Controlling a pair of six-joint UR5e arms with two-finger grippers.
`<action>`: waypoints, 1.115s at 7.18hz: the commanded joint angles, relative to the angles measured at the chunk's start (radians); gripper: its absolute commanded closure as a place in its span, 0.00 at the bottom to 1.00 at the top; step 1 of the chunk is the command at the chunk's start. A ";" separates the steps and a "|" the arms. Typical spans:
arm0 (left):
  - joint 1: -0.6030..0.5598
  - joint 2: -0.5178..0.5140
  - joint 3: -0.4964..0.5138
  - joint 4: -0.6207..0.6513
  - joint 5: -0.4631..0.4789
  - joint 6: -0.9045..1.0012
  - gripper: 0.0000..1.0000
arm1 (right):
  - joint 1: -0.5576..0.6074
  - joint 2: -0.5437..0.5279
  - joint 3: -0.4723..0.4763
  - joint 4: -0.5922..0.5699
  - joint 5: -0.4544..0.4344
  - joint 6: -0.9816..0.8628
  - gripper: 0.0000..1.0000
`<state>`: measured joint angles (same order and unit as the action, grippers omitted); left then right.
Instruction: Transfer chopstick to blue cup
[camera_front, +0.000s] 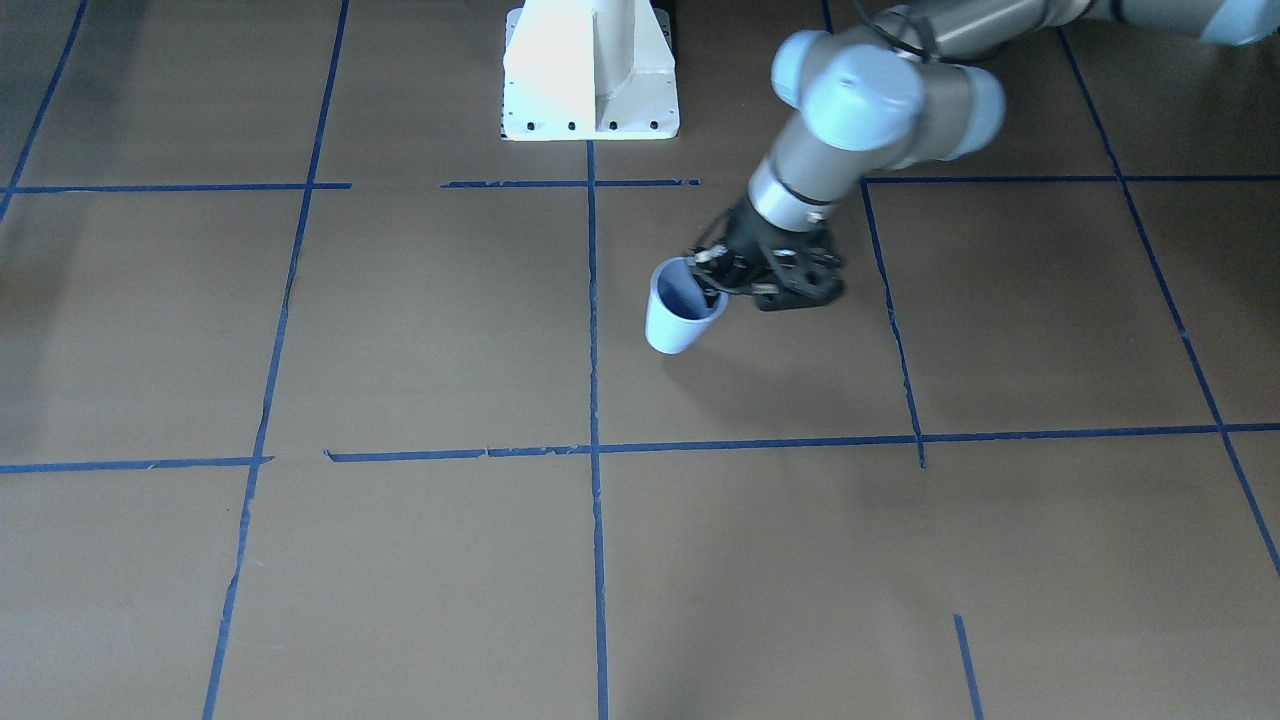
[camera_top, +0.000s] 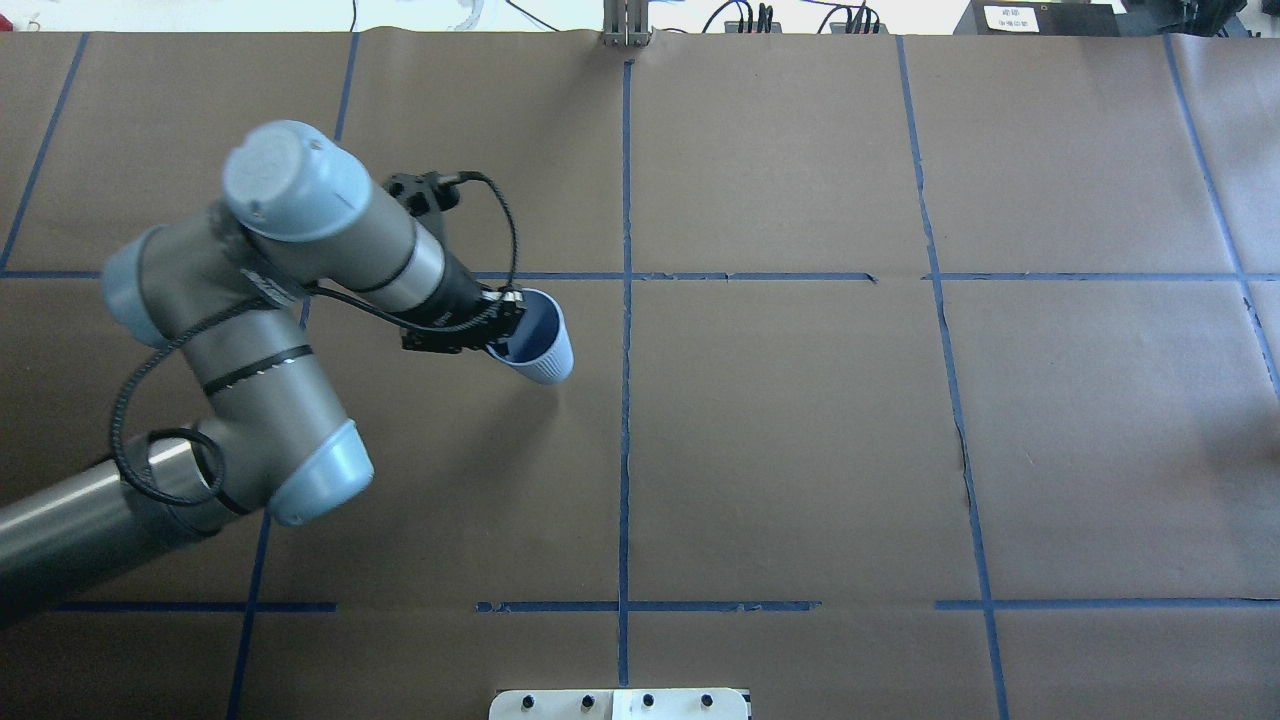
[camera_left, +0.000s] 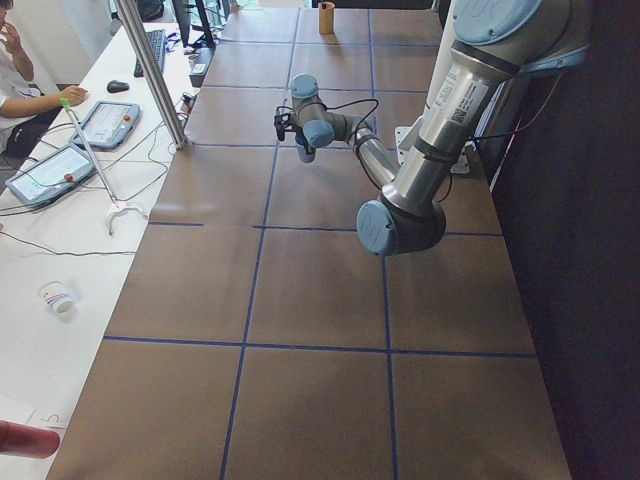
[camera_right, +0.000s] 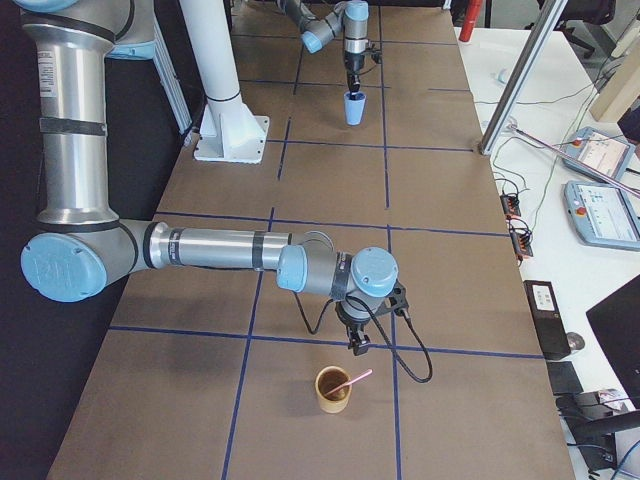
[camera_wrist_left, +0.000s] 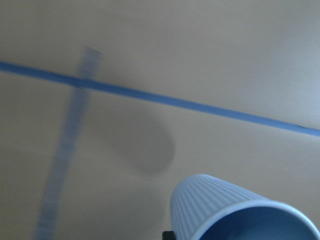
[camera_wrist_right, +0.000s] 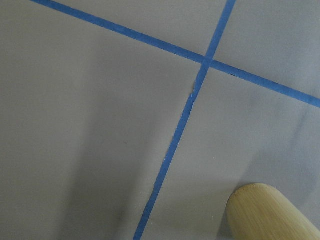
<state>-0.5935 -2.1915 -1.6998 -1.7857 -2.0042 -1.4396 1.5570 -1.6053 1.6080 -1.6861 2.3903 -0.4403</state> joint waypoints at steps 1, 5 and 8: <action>0.125 -0.071 0.011 0.054 0.185 -0.013 1.00 | 0.000 -0.002 0.009 -0.001 0.001 0.000 0.00; 0.156 -0.070 0.014 0.052 0.220 -0.008 0.71 | 0.000 -0.002 0.009 -0.001 0.001 0.000 0.00; 0.150 -0.062 -0.083 0.051 0.272 -0.016 0.00 | 0.000 -0.018 0.001 0.000 -0.008 -0.009 0.00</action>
<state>-0.4362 -2.2575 -1.7182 -1.7361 -1.7462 -1.4527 1.5570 -1.6120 1.6158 -1.6871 2.3883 -0.4416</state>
